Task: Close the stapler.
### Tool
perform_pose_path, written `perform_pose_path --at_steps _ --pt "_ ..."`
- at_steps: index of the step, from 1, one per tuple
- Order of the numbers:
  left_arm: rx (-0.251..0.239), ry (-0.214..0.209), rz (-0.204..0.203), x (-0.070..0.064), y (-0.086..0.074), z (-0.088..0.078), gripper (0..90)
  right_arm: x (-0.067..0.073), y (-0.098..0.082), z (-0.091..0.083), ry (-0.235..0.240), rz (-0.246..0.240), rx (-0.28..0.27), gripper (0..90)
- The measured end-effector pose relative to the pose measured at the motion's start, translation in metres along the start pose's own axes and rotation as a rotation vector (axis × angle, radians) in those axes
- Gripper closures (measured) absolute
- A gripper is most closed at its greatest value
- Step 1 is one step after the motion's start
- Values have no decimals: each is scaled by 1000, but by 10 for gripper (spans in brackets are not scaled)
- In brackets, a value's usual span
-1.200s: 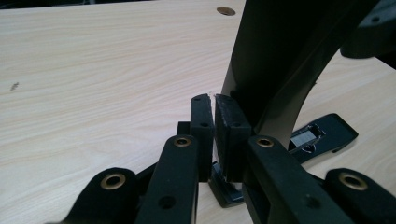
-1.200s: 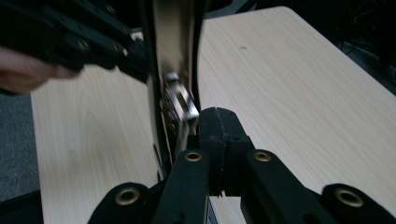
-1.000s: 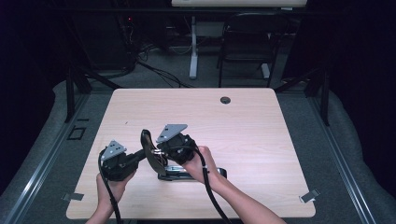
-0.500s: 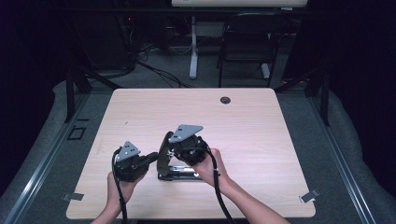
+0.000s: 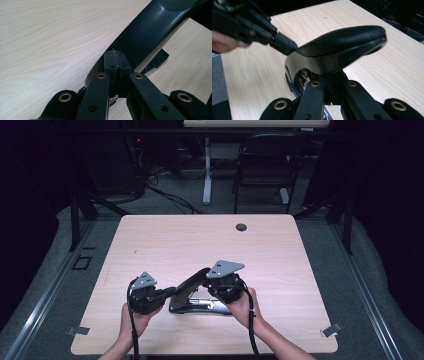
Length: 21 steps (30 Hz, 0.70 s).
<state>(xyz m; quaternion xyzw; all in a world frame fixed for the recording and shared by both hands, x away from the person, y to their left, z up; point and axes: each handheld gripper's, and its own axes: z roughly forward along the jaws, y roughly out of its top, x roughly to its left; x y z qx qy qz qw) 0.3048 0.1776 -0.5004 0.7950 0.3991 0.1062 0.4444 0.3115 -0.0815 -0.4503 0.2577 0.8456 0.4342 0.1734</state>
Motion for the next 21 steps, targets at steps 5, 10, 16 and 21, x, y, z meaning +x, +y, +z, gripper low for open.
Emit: perform_pose_path --at_steps 5,10,16,21 --pt "24 -3 18 -4 0 4 895 -5 -16 -4 -37 9 4 900" --pt "43 -5 17 -5 -1 7 894 -10 -28 -7 -54 27 19 900" --pt "66 -5 13 -5 -2 10 893 -10 -40 -7 -91 13 34 900" --pt "94 -23 19 -4 -2 12 880 -14 -50 -7 -97 24 60 900"
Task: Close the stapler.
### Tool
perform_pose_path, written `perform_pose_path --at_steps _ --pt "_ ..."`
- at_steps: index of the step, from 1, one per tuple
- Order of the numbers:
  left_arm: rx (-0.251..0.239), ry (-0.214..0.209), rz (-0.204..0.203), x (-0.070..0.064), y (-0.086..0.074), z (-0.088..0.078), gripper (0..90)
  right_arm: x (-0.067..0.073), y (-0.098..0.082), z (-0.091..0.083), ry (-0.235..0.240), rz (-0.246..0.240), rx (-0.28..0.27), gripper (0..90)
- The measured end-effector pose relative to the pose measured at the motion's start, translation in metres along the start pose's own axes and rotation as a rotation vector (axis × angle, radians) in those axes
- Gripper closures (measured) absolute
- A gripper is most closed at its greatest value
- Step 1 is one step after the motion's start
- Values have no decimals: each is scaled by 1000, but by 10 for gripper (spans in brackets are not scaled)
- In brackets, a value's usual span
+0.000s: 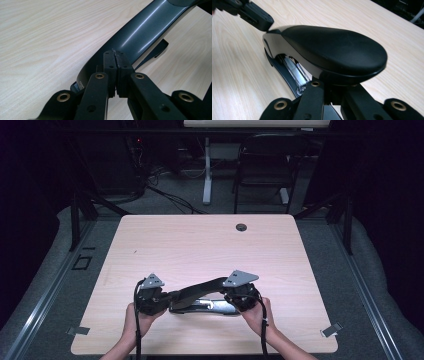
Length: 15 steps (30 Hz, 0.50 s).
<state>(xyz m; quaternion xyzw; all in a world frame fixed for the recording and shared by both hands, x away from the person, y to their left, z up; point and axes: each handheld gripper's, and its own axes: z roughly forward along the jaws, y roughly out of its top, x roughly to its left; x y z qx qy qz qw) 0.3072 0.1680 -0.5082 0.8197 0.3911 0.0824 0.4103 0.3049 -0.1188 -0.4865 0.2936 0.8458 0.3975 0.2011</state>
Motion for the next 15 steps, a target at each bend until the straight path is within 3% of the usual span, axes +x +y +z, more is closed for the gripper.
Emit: perform_pose_path --at_steps 8,15 --pt "9 16 5 2 1 -4 814 -5 -17 6 3 40 54 900" --pt "-3 30 -25 9 1 -10 749 -10 -33 11 9 77 100 900"
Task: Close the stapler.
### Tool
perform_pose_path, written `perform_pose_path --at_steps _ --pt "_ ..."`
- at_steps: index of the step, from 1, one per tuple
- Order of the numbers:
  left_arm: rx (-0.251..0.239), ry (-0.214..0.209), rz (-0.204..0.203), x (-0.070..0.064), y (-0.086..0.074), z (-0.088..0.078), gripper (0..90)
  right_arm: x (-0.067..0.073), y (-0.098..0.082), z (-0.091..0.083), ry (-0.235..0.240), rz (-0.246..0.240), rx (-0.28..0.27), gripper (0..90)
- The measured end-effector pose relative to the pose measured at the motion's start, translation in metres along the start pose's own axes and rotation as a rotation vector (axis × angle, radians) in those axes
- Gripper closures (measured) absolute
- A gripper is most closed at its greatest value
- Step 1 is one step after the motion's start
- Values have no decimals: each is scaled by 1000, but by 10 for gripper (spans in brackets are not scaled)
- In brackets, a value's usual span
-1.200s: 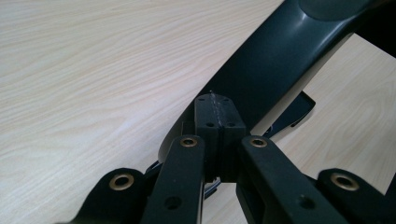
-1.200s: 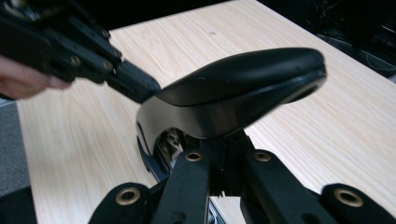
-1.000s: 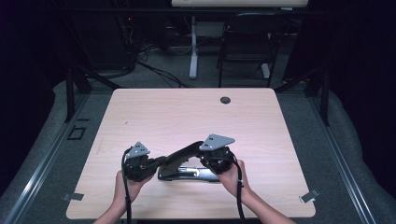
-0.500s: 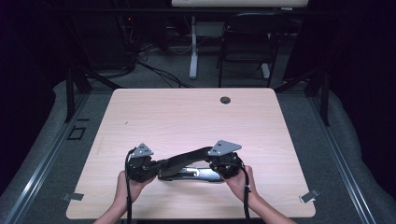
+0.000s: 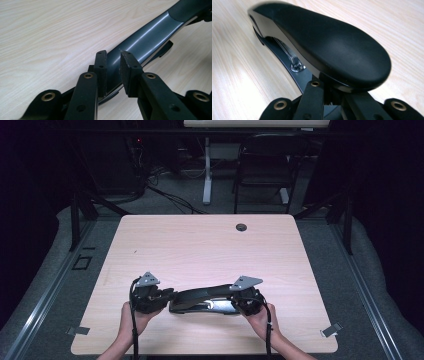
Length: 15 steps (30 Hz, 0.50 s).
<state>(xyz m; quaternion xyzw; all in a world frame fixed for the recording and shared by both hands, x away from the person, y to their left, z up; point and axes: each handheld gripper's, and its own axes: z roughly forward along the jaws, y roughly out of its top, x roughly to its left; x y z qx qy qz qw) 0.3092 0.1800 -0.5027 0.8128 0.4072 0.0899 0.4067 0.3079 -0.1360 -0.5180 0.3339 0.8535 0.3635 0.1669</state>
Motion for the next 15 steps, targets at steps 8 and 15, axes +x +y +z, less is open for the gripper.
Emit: perform_pose_path --at_steps 8,15 --pt "-18 39 1 10 -1 -12 690 -4 -7 2 -10 6 26 893" --pt "-20 70 -48 23 -5 -22 581 -7 -13 7 0 11 72 893"
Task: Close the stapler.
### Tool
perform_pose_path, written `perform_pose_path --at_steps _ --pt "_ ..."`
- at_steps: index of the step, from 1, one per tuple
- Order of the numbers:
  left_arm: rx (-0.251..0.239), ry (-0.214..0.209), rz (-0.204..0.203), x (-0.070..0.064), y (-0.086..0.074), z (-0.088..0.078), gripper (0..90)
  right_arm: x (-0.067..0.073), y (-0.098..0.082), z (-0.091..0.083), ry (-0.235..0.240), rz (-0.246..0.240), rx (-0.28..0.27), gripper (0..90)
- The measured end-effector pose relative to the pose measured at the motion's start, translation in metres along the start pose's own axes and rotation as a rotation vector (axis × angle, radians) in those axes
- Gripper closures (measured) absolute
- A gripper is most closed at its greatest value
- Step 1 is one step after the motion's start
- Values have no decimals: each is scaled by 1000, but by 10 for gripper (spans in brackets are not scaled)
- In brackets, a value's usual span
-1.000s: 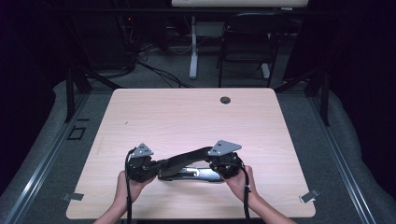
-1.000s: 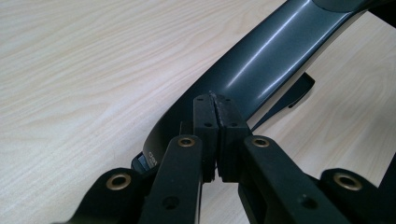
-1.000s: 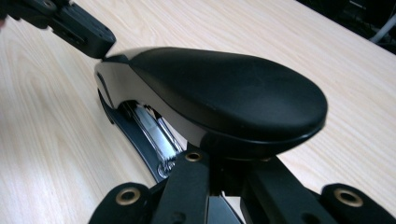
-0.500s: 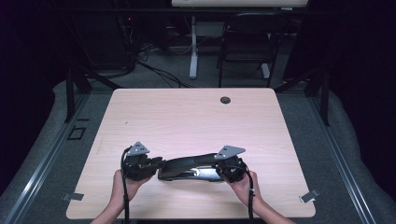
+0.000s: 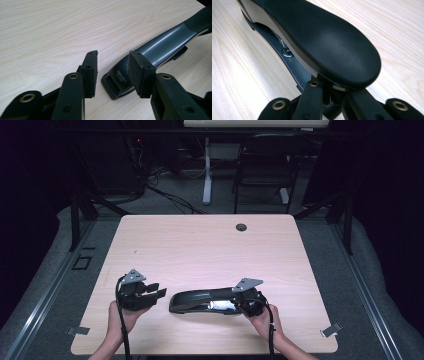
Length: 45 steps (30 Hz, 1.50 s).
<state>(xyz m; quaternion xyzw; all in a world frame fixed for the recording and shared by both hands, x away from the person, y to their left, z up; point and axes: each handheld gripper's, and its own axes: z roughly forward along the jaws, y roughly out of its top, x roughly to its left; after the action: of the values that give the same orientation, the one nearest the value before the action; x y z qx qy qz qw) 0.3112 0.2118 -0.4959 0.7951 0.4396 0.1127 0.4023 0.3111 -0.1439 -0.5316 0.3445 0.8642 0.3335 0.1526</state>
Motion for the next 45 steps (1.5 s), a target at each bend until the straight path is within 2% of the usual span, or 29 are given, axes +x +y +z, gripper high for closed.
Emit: perform_pose_path --at_steps 2,7,11,14,18,20,23,24,25,26,30,36,37,40,45 --pt "2 9 -10 1 0 0 551 -2 -3 2 1 -6 31 893" --pt "7 21 -15 1 0 0 476 -10 -8 -2 -9 -3 54 893" --pt "0 42 -16 1 1 -2 383 -20 -8 -11 -29 36 47 894" --pt "-12 59 -22 3 1 -3 285 -29 -2 -22 -38 76 9 894" --pt "-1 58 -30 7 0 -4 165 -34 8 -43 -56 82 -56 894" --pt "6 57 -34 8 0 -3 160 -31 11 -51 -55 68 -70 894" --pt "12 61 -37 10 -1 -2 160 -21 16 -57 -14 33 -77 883" --pt "12 60 -36 11 -1 -2 160 -17 18 -57 -10 6 -60 880" --pt "12 58 -44 11 -2 -2 158 -14 18 -56 -4 -2 -68 879" --pt "0 59 -49 12 -2 -1 151 -12 20 -56 8 -8 -59 880" --pt "4 55 -57 14 -3 -3 142 -7 22 -52 17 -30 -39 889" --pt "1 52 -65 15 -3 -1 130 -5 22 -47 5 -46 -12 900" --pt "1 50 -66 15 -3 -1 129 -5 21 -46 5 -41 5 900" --pt "2 51 -67 15 -3 -1 118 -7 18 -42 13 -27 12 900" --pt "13 51 -65 16 -3 0 105 -7 16 -39 9 -28 36 900"
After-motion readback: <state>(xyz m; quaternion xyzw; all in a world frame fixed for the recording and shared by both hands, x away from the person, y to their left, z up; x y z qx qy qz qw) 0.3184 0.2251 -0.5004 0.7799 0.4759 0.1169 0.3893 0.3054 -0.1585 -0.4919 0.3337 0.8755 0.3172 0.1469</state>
